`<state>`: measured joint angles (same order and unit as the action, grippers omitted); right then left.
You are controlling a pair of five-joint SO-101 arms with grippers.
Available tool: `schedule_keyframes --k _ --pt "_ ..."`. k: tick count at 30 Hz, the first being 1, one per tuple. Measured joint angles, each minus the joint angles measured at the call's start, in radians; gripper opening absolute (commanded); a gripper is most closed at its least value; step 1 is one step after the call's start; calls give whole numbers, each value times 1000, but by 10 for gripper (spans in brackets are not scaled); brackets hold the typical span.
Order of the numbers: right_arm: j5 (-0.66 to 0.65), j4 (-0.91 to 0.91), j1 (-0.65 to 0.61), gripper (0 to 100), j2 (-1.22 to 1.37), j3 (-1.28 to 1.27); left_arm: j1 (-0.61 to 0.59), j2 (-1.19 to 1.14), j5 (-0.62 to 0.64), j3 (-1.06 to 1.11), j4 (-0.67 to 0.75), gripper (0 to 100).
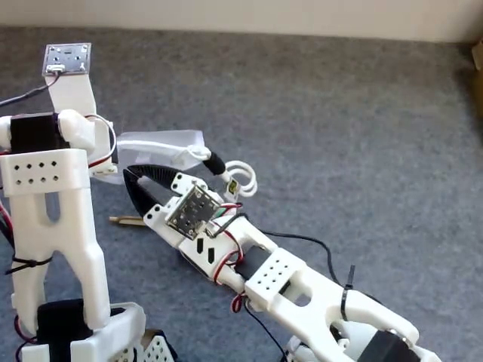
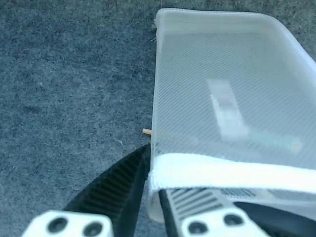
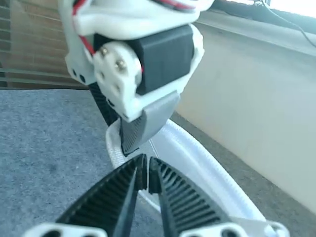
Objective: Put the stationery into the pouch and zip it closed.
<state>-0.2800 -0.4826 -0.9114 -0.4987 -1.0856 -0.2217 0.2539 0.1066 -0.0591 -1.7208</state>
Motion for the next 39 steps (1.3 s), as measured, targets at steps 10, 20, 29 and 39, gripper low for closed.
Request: schedule_keyframes --k 10,20,29,39 --pt "81 133 35 3 -61 18 8 -2 0 0 0 7" --pt "89 585 21 3 -434 17 2 -2 0 0 0 6" --pt "89 1051 21 3 -549 28 2 -2 0 0 0 7" --pt "189 1293 21 29 -552 29 2 -2 0 0 3 8"
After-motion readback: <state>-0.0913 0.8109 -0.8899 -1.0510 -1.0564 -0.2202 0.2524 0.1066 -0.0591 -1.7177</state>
